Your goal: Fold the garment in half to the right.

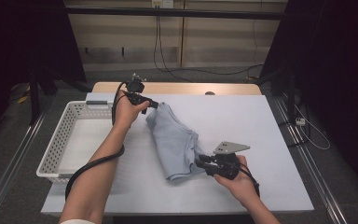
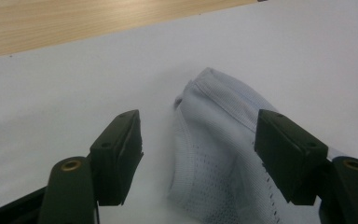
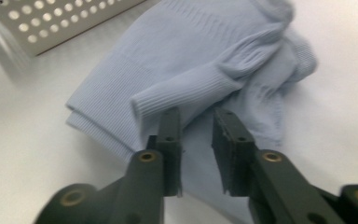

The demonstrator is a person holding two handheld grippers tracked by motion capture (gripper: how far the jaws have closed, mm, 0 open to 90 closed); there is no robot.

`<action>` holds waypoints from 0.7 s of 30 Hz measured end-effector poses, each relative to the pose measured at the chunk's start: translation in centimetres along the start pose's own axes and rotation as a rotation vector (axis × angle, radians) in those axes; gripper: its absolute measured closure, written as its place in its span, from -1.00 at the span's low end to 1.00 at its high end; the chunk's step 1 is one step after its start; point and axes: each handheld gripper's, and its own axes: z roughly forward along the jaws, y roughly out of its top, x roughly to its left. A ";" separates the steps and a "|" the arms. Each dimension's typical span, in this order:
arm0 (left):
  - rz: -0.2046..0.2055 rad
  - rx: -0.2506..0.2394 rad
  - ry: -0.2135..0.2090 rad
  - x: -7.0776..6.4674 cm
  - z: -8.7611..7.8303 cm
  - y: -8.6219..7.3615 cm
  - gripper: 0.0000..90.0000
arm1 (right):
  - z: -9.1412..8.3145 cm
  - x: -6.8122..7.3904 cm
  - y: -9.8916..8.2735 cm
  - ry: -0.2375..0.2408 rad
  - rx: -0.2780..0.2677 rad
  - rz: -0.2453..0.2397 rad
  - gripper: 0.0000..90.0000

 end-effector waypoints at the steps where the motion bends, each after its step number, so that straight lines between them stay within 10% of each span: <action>1: 0.006 0.001 0.002 -0.1 -0.1 0.0 -0.29 | -0.1 -0.1 0.2 -0.008 -0.001 -0.007 0.57; 11: 0.016 0.003 -0.006 -0.4 -0.3 -0.5 -0.35 | 0.4 -1.2 1.2 -0.062 -0.014 0.032 -0.01; 21: 0.023 -0.007 0.003 -0.7 -0.7 -0.9 -0.44 | 3.6 -2.0 1.6 -0.081 0.054 0.034 0.05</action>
